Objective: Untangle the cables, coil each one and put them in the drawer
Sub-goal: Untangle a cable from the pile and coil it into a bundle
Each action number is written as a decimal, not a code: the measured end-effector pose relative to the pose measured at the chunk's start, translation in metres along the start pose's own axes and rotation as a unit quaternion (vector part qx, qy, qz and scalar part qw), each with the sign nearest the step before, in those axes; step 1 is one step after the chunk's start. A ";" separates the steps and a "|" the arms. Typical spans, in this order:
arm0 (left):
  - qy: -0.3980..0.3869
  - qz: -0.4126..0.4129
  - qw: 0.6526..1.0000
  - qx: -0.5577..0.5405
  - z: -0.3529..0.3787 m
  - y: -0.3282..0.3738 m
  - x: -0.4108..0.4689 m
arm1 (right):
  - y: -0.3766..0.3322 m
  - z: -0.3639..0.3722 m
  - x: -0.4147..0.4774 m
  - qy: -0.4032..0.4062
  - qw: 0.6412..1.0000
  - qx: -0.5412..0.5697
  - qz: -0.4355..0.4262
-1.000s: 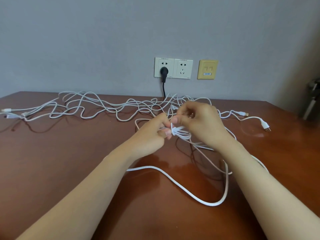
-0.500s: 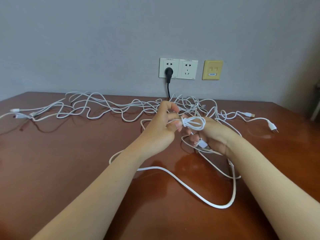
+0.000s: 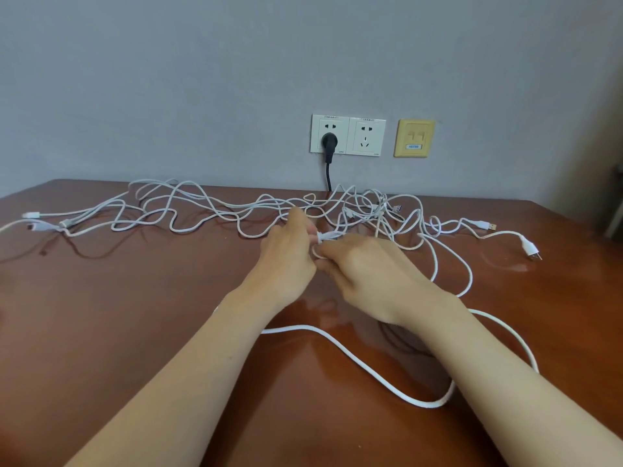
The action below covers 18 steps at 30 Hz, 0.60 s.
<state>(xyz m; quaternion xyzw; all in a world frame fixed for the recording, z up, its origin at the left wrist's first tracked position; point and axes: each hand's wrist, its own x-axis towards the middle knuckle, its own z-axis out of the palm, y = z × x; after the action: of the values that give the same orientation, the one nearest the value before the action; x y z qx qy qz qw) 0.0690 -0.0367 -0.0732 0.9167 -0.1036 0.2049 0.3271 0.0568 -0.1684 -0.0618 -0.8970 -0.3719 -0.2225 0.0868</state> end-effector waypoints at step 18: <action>-0.136 0.052 0.968 -0.206 0.006 0.012 -0.007 | 0.038 -0.005 -0.001 0.071 0.797 0.513 0.312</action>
<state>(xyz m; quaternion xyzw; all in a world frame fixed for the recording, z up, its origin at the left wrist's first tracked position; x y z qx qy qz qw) 0.0606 -0.0497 -0.0741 0.8422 -0.2344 0.0695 0.4806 0.0814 -0.1970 -0.0575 -0.7704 -0.1246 -0.0227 0.6249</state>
